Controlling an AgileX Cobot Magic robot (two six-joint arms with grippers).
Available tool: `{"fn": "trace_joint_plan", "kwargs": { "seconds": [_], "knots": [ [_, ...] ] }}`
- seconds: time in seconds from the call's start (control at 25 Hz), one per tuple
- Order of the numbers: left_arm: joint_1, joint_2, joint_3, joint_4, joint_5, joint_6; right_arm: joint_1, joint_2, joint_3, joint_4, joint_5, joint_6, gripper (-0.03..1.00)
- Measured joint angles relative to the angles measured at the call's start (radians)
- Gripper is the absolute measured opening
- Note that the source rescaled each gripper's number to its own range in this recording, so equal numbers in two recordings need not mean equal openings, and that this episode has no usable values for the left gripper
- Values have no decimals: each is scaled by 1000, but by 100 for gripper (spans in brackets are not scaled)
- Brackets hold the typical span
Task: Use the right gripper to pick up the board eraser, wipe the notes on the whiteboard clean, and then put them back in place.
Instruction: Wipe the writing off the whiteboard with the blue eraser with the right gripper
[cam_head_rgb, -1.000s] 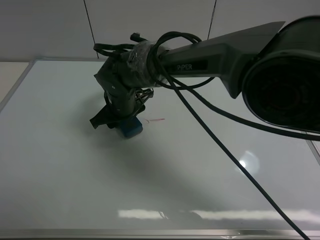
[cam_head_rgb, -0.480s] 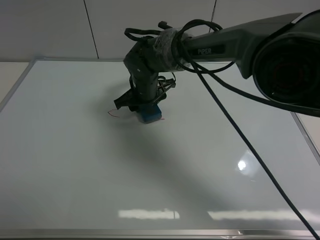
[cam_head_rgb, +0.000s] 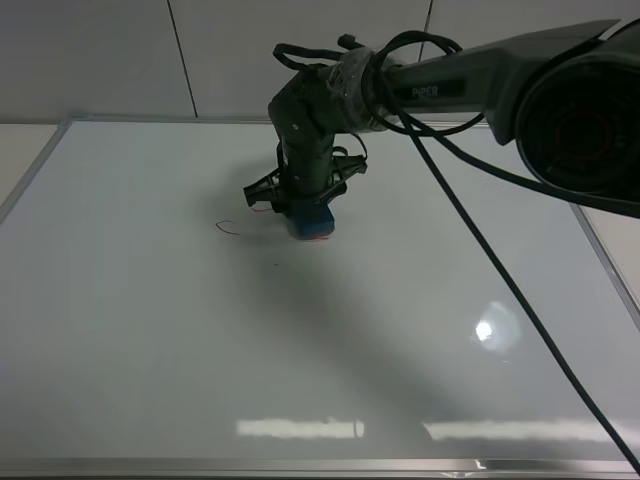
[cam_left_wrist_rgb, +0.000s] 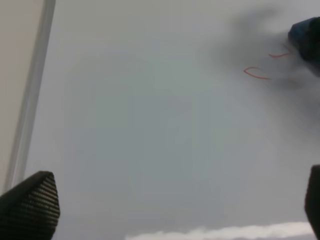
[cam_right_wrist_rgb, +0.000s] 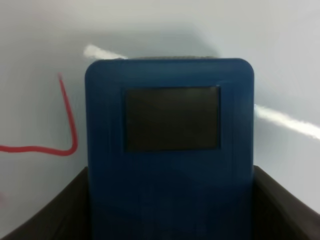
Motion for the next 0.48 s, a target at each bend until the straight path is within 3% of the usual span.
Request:
{"fn": "trace_joint_plan", "kwargs": {
  "seconds": [0.48],
  "knots": [
    [0,0,0,0,0,0,98,37,-50,38,-36,-18,1]
  ]
}}
